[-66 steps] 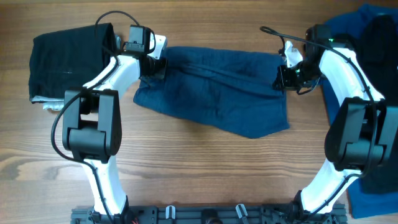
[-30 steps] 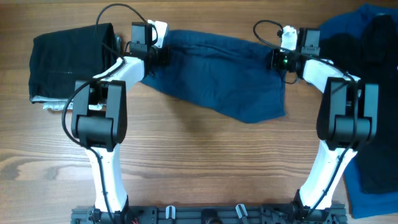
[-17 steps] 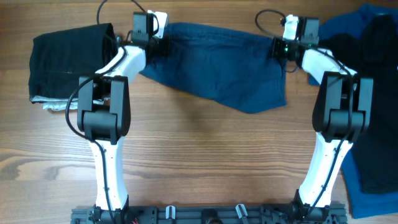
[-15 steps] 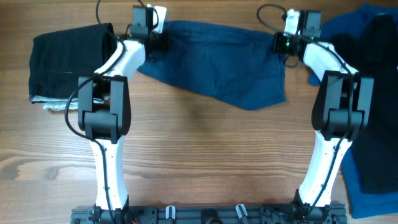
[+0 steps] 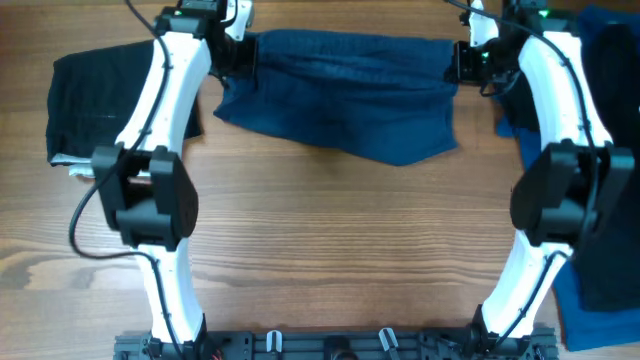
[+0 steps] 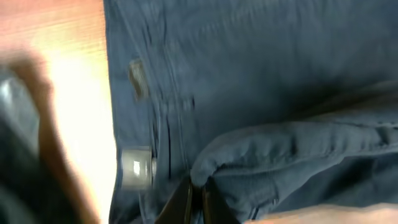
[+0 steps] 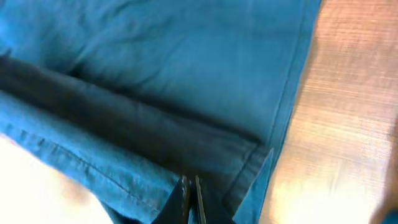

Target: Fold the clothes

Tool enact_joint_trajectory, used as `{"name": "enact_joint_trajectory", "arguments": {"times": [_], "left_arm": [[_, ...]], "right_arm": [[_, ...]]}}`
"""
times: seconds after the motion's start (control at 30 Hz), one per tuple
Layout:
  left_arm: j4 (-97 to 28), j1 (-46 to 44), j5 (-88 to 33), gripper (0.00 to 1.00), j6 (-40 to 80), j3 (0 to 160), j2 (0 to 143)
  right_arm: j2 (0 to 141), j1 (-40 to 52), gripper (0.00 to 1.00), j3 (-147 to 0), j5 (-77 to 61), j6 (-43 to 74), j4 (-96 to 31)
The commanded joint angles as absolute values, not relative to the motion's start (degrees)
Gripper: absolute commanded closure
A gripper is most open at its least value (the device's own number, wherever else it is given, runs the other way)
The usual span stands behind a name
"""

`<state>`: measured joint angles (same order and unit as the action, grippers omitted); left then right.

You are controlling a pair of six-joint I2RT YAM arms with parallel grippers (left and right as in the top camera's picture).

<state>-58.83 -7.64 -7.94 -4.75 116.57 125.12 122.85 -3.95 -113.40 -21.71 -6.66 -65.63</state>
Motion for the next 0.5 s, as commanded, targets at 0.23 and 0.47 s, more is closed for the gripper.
{"name": "enact_joint_trajectory", "arguments": {"times": [0.23,0.47], "left_arm": [[-77.3,-7.0,-7.0,0.91,-3.2,117.3,117.5],[-85.1,-6.9,-7.0,0.96,2.7,117.3,117.5]], "right_arm": [[115.9,-4.4,0.96,-114.3,-23.6,-9.2,-84.6],[115.9,-4.3,0.96,-114.0,-23.6,-8.8,-92.2]]}}
